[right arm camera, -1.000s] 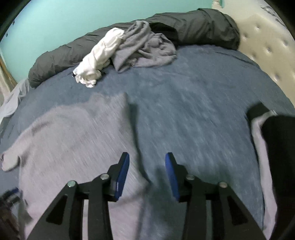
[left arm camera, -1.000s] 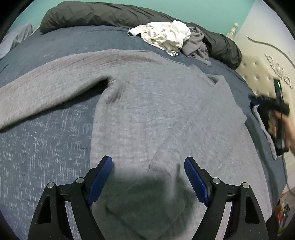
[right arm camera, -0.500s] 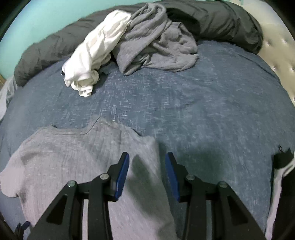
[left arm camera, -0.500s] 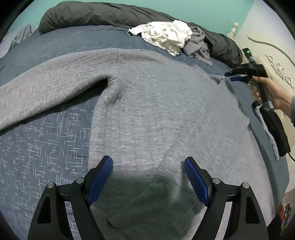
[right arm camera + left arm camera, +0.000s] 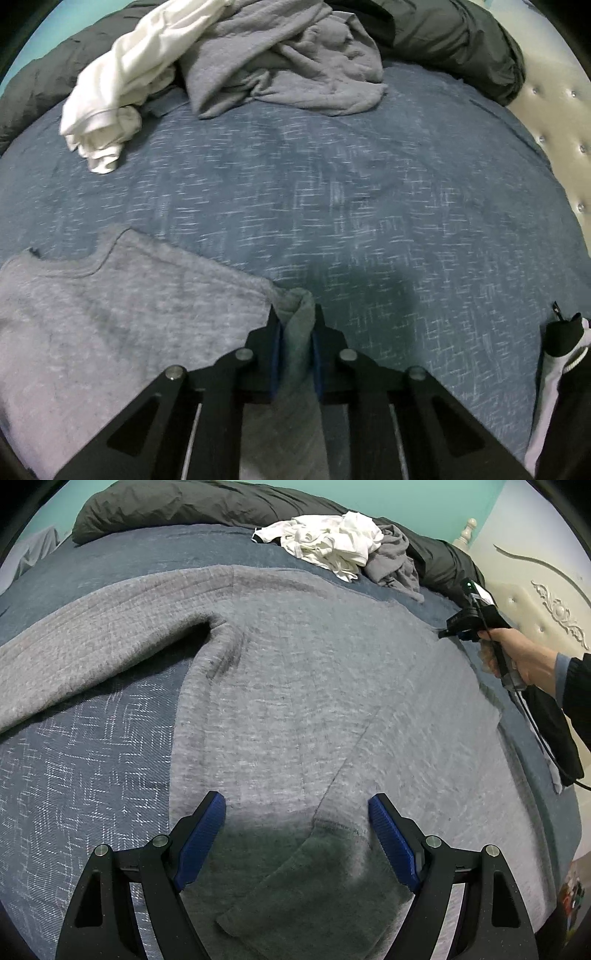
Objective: Fold clothes
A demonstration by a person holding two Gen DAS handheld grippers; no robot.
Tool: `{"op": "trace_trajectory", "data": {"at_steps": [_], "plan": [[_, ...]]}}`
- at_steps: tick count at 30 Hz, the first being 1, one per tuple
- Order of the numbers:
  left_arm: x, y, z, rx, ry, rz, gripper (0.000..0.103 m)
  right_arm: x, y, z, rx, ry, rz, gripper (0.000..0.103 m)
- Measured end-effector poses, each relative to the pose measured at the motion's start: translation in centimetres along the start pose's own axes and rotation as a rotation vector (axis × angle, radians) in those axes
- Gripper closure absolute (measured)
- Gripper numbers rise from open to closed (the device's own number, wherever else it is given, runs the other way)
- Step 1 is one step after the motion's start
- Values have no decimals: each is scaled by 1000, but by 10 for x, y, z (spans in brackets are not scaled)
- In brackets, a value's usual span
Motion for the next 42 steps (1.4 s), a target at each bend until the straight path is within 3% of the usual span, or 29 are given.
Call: {"op": "trace_trajectory", "data": {"at_steps": [4, 9, 12, 16, 18, 25, 27, 28, 29, 32, 42], "plan": [[-1, -1, 2, 2, -2, 2, 19, -9, 2, -9, -64, 11, 15, 89], [-1, -2, 3, 3, -3, 3, 19, -2, 12, -30, -158, 66, -15, 76], [0, -4, 3, 6, -4, 2, 19, 7, 16, -37, -178, 115, -40, 74], [0, -3, 1, 6, -4, 1, 19, 14, 18, -38, -169, 175, -47, 65], [0, -4, 1, 4, -4, 1, 19, 20, 18, -40, -181, 205, -48, 51], [-3, 0, 0, 3, -7, 4, 19, 44, 27, -47, -188, 231, -148, 51], [-3, 1, 0, 5, -9, 3, 19, 45, 23, -42, -154, 234, -140, 56], [-3, 1, 1, 6, -9, 3, 19, 44, 18, -39, -138, 227, -132, 76], [-3, 2, 1, 8, -10, 3, 19, 44, 14, -37, -122, 221, -123, 86], [-2, 2, 0, 6, -11, 2, 19, 42, -2, -29, -112, 249, -98, 98], [-2, 1, 0, 5, -13, 8, 19, 2, -9, -21, -125, 199, -57, 98]]}}
Point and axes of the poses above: each gripper's, at about its wrist camera, not at the fingertips, and x roughly against the way its jaws point, z to its left, y to its top, the point moved 2 cm from there along -x, roughly the way its jaws point, and after that the axes turned 11 degrees about -z, right-handed, at the moved point
